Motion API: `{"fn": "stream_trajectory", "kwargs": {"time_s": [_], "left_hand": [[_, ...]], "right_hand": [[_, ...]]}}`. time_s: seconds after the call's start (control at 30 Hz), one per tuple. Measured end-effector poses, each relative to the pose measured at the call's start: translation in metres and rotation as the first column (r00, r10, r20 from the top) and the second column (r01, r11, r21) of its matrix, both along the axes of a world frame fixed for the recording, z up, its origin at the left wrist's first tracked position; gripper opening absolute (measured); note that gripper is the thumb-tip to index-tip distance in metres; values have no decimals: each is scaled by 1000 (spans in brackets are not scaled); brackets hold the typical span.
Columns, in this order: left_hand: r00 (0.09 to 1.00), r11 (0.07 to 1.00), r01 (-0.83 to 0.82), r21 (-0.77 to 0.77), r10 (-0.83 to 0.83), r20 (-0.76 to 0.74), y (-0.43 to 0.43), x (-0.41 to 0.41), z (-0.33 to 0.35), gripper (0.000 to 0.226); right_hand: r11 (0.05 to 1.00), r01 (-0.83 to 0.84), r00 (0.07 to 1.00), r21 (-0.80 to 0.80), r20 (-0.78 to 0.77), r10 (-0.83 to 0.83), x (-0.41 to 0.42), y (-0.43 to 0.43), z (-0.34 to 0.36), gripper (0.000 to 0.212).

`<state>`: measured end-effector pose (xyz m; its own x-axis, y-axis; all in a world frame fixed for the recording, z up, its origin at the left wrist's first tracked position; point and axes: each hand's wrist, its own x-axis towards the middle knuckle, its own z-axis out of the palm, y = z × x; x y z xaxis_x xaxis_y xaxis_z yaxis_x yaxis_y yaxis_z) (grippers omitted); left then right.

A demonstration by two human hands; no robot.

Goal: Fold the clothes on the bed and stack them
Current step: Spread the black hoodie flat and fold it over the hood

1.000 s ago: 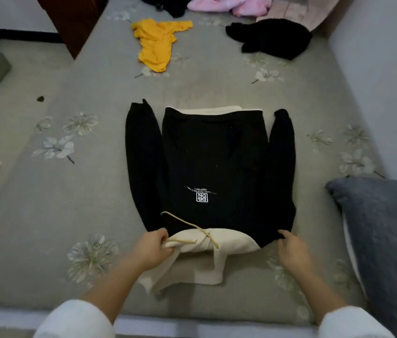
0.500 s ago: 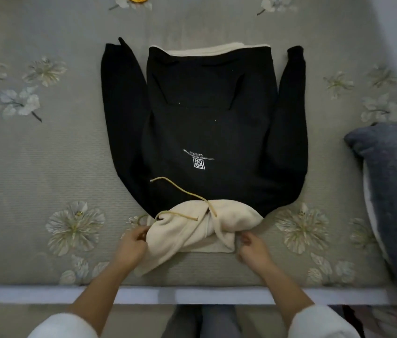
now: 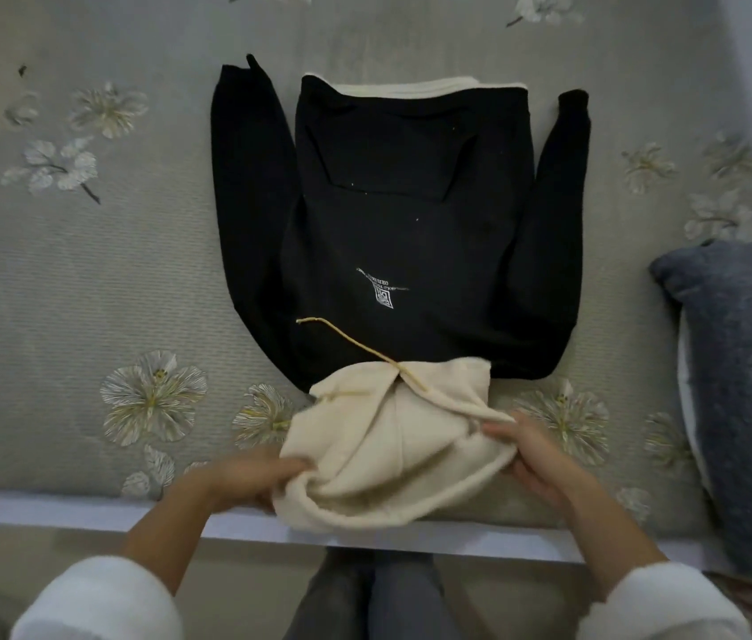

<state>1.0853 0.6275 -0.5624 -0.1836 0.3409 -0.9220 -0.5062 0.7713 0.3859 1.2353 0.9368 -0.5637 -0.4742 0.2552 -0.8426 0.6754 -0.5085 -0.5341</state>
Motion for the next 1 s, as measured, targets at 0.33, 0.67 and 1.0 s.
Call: {"fn": "stream_trajectory", "kwargs": {"time_s": [0.33, 0.67, 1.0], "left_hand": [[932, 970, -238, -50, 243, 268, 45, -25, 28, 24], [550, 584, -712, 390, 809, -209, 109, -111, 24, 31], [-170, 566, 568, -598, -630, -758, 104, -61, -66, 93]], "right_hand": [[963, -247, 945, -108, 191, 264, -14, 36, 39, 31], [892, 240, 970, 384, -131, -205, -122, 57, 34, 5], [-445, -616, 222, 650, 685, 694, -92, 29, -61, 79]]}}
